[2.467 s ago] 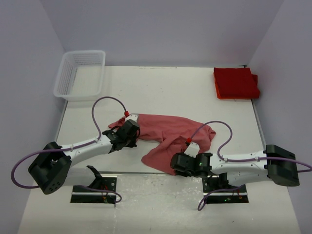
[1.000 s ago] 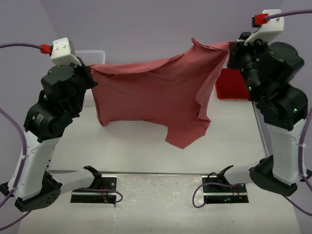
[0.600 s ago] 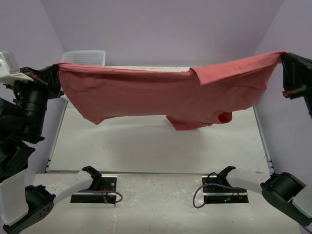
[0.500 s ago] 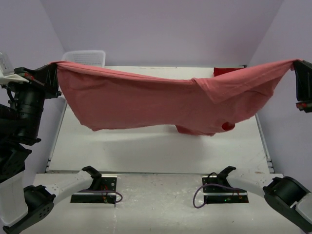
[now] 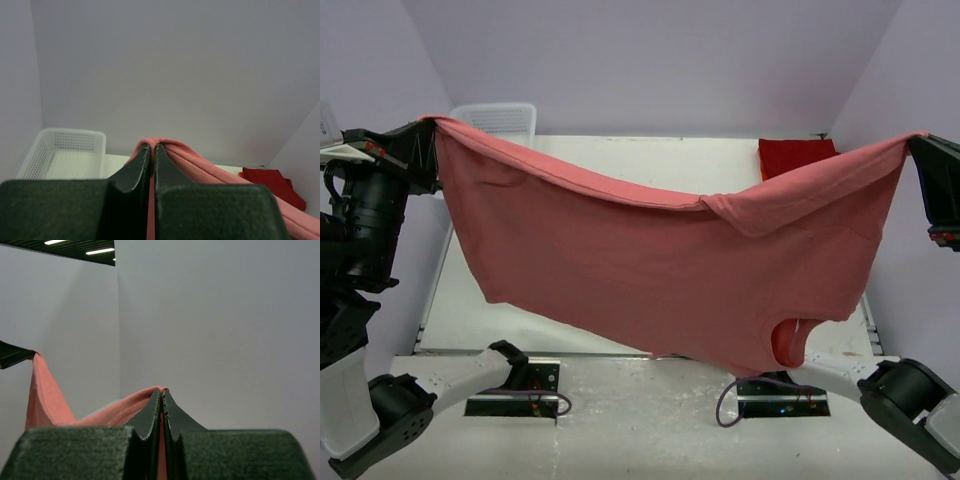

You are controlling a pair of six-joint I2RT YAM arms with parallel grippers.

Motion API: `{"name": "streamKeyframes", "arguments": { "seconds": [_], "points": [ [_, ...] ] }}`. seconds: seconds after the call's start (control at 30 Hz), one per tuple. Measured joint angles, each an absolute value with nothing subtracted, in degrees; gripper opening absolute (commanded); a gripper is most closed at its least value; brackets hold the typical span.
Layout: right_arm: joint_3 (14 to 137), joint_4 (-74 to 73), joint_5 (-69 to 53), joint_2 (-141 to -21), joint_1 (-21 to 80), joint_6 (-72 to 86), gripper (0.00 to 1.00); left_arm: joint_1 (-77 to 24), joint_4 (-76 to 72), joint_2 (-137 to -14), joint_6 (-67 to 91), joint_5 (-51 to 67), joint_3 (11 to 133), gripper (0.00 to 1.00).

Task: Fold and stack the t-shirts
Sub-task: Flatten out the tshirt

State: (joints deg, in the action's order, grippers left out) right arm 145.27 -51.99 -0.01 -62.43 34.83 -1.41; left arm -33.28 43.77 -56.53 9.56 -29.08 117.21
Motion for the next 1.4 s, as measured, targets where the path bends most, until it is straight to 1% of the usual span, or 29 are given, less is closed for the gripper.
{"name": "streamKeyframes", "arguments": {
  "seconds": [0.1, 0.2, 0.33, 0.53, 0.73, 0.93, 1.07, 1.2, 1.4],
  "points": [
    [147.0, -51.2, -1.8, -65.0, 34.8, -1.5, 0.00, -33.3, 43.7, -57.9, 8.9, -29.5, 118.0, 0.00],
    [146.2, -49.5, -4.5, -65.9, 34.8, -1.6, 0.00, -33.3, 43.2, -58.2, 8.3, -29.7, 118.0, 0.00],
    [142.1, -47.2, -7.7, -63.8, 34.8, -1.6, 0.00, -33.3, 40.5, -55.5, 7.6, -29.1, 115.4, 0.00],
    [141.1, -43.9, -12.0, -60.4, 34.8, -1.7, 0.00, -33.3, 36.4, -51.3, 7.5, -27.4, 114.2, 0.00],
    [141.7, -41.0, -17.4, -58.5, 34.8, -1.5, 0.00, -33.3, 33.4, -50.3, 7.4, -23.7, 113.9, 0.00],
    [139.5, -39.5, -21.0, -57.4, 34.8, -1.2, 0.00, -33.3, 32.5, -49.7, 7.4, -22.1, 113.4, 0.00],
    [140.4, -38.9, -23.0, -58.6, 34.8, -1.1, 0.00, -33.3, 30.8, -49.6, 7.4, -22.0, 112.3, 0.00],
    [139.3, -37.3, -23.4, -60.4, 34.8, -1.1, 0.00, -33.3, 28.0, -50.3, 7.1, -23.1, 107.9, 0.00],
    [138.4, -36.0, -19.2, -67.8, 34.8, -3.3, 0.00, -33.3, 24.7, -57.6, 6.4, -27.5, 100.8, 0.00]
  ]
}}
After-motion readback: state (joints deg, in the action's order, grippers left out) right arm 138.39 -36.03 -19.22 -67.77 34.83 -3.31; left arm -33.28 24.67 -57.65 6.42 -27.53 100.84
